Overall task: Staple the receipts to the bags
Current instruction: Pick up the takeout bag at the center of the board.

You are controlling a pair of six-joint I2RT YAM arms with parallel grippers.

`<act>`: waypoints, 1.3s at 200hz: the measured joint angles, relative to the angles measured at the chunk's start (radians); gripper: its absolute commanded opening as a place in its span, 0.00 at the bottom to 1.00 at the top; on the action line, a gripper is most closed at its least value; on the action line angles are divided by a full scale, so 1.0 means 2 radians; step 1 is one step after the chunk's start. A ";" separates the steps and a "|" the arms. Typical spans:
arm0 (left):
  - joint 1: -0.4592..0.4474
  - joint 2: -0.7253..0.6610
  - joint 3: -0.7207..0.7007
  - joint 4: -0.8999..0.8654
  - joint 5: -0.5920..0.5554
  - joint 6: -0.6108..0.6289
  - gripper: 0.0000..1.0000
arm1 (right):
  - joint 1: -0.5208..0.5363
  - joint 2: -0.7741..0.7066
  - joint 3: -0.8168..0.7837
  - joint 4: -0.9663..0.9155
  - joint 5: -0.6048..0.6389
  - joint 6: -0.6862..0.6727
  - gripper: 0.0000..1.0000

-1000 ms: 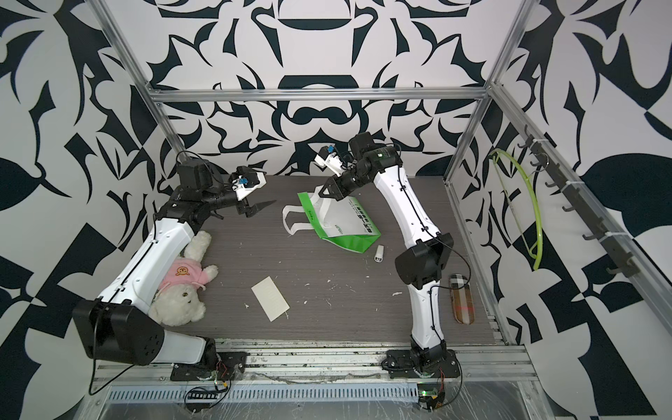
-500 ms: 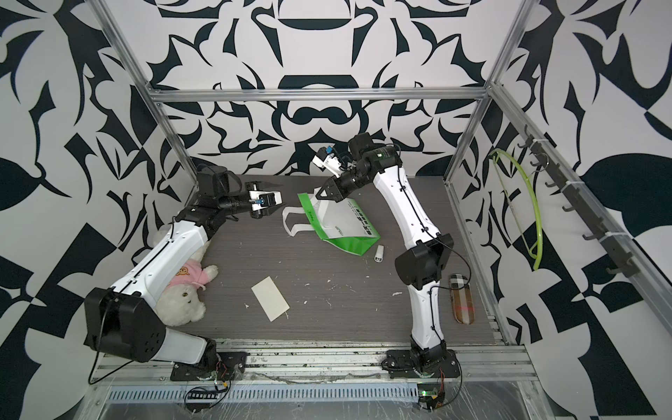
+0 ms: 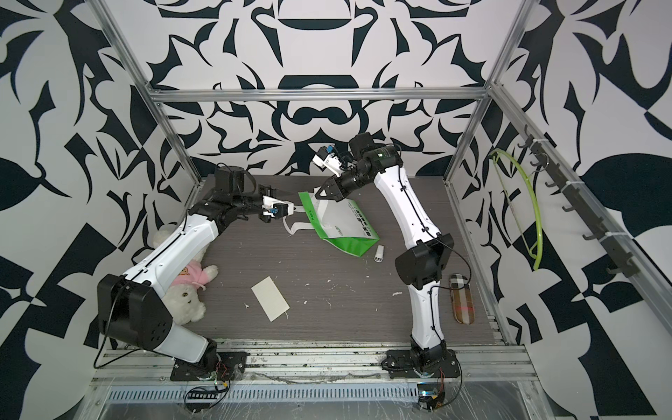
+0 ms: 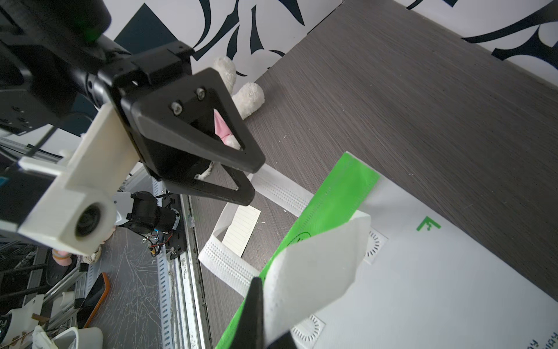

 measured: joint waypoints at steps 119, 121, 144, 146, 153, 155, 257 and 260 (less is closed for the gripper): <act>-0.038 0.036 0.007 -0.010 -0.049 0.061 0.34 | 0.000 0.000 -0.001 0.012 -0.033 0.002 0.00; -0.038 0.036 0.007 -0.010 -0.049 0.061 0.34 | 0.000 0.000 -0.001 0.012 -0.034 0.002 0.00; -0.043 0.045 0.020 -0.013 -0.051 0.067 0.31 | 0.000 0.000 -0.001 0.013 -0.036 0.002 0.00; -0.044 0.046 0.021 -0.013 -0.052 0.066 0.31 | 0.000 0.000 -0.001 0.014 -0.036 0.003 0.00; -0.046 0.049 0.027 -0.020 -0.053 0.069 0.30 | 0.000 0.000 -0.001 0.014 -0.036 0.003 0.00; -0.046 0.050 0.028 -0.021 -0.054 0.070 0.30 | 0.000 0.000 -0.001 0.014 -0.036 0.003 0.00; -0.078 0.084 0.071 -0.087 -0.097 0.129 0.16 | 0.000 0.010 0.010 0.016 -0.043 0.007 0.00; -0.078 0.084 0.072 -0.089 -0.098 0.126 0.14 | -0.001 0.010 0.010 0.016 -0.043 0.007 0.00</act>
